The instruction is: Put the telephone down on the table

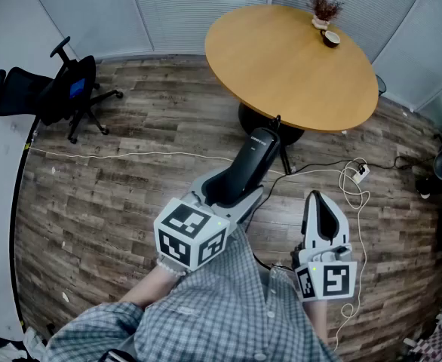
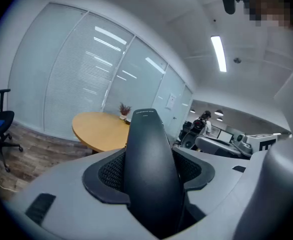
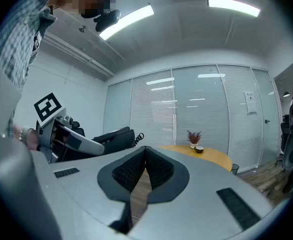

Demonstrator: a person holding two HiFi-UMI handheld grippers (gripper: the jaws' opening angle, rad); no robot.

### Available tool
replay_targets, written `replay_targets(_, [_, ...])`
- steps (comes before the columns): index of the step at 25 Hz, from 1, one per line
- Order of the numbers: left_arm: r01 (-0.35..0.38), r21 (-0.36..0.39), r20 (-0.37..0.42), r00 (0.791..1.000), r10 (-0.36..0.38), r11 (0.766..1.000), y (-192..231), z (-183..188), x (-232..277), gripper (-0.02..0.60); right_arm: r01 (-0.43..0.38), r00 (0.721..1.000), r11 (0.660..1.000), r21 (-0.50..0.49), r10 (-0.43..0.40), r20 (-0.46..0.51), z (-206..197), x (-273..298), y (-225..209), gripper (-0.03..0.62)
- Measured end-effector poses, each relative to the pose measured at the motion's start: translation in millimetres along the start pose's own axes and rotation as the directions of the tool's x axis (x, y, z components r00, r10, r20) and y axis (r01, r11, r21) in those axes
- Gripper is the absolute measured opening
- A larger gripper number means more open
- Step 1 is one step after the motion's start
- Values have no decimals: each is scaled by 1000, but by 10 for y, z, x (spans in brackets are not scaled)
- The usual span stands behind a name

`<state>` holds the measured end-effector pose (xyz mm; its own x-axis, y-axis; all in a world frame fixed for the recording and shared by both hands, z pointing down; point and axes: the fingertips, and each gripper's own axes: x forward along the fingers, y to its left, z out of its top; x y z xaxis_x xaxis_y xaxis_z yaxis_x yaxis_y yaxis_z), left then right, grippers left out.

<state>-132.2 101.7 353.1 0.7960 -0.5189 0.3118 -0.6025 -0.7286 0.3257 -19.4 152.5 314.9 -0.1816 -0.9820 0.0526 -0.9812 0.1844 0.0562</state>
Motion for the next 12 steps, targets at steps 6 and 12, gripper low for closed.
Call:
replay_targets(6, [0,-2,3,1000,0,1000,-8,14,-21,281,-6,1000,1000,-3,6,2,23,3,24,9])
replay_targets(12, [-10,5,10,1000,9,1000,-84,12,14,281,-10,1000,1000,12,10,9,10,-53,-46,9])
